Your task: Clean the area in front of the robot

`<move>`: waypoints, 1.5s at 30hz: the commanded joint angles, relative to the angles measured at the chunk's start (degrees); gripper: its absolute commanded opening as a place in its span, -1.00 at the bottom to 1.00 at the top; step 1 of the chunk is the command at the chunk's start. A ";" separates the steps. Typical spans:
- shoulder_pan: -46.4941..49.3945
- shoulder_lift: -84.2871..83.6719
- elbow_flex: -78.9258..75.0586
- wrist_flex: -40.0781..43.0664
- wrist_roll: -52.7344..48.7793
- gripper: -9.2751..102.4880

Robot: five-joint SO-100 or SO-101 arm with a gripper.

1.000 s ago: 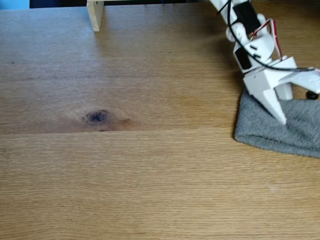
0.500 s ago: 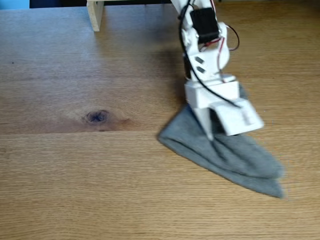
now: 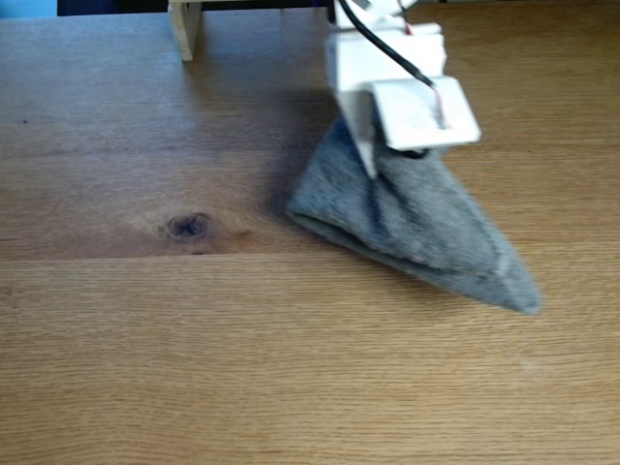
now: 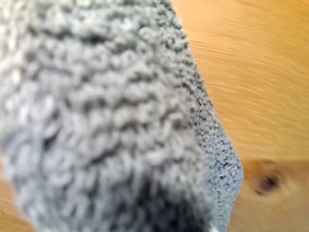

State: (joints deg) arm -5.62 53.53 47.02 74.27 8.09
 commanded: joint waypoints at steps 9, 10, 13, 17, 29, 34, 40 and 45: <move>24.43 32.61 38.14 -7.29 -8.96 -0.84; 26.46 34.01 41.31 -8.09 -10.11 -0.84; 33.05 37.44 50.19 -11.69 -12.83 -0.84; 40.69 39.55 60.38 -17.23 -16.17 -0.84; 48.08 38.32 82.97 -37.44 -24.52 -0.84; 48.34 37.71 86.22 -41.13 -25.31 -0.71; 48.52 40.25 86.40 -41.48 -22.41 -0.26; 48.60 43.95 86.75 -40.78 -20.21 -0.13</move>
State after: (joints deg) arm 42.45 91.32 134.12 33.93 -13.36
